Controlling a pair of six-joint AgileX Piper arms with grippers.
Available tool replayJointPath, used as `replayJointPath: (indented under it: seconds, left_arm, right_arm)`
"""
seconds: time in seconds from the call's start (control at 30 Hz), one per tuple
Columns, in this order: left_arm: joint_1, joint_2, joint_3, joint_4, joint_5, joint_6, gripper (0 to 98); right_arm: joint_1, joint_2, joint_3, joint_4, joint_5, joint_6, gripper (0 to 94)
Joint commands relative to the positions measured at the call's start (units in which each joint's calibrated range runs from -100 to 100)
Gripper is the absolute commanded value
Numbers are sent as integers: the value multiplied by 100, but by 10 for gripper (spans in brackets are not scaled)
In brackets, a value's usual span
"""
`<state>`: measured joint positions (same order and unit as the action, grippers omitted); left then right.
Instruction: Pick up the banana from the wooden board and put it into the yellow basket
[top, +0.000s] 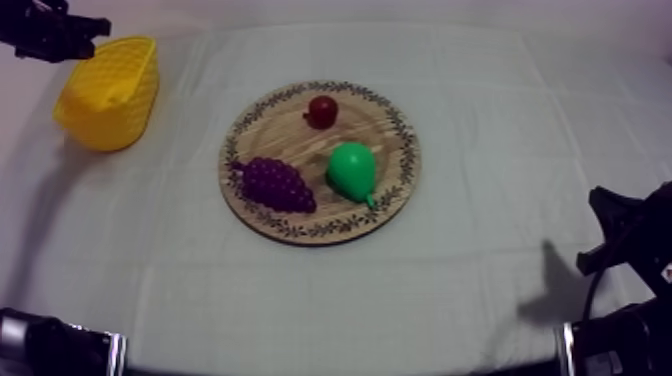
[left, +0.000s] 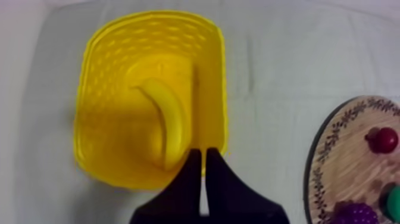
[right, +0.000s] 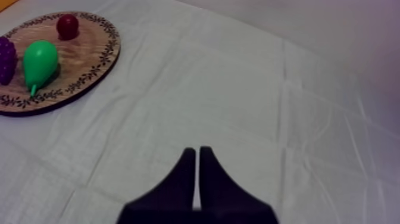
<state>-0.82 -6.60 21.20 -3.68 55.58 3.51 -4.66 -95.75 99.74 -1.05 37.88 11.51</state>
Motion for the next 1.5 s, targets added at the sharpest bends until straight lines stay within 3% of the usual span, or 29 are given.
replayJointPath:
  seconds: [0.0, 0.33, 0.53, 0.63, 0.93, 1.13, 1.33, 1.47]
  left_arm:
    - [44, -899, 1120, -16, -592, 81, 1]
    - [124, -2952, 4017, -99, -1921, 524, 0]
    - [197, -4477, 5679, -113, -2589, 180, 0]
    - [284, -5212, 6274, -207, -2734, 52, 0]
    - [410, -7175, 7326, -267, -2361, -190, 0]
    - [396, -8348, 7555, -13, -1794, -400, 0]
    - [363, -8941, 7535, 95, -1531, -248, 4]
    - [369, -9225, 7560, 112, -1556, 106, 2]
  right_arm:
    - [-1, -1, 4, 0, 2, -1, 4]
    - [-1, -1, 4, 0, 2, -1, 4]
    - [-1, -1, 4, 0, 2, -1, 4]
    - [-1, -1, 4, 0, 2, -1, 4]
    - [-1, -1, 4, 0, 2, -1, 4]
    - [-1, -1, 4, 0, 2, -1, 4]
    - [-1, -1, 4, 0, 2, -1, 4]
    - [-1, -1, 4, 0, 2, 1, 4]
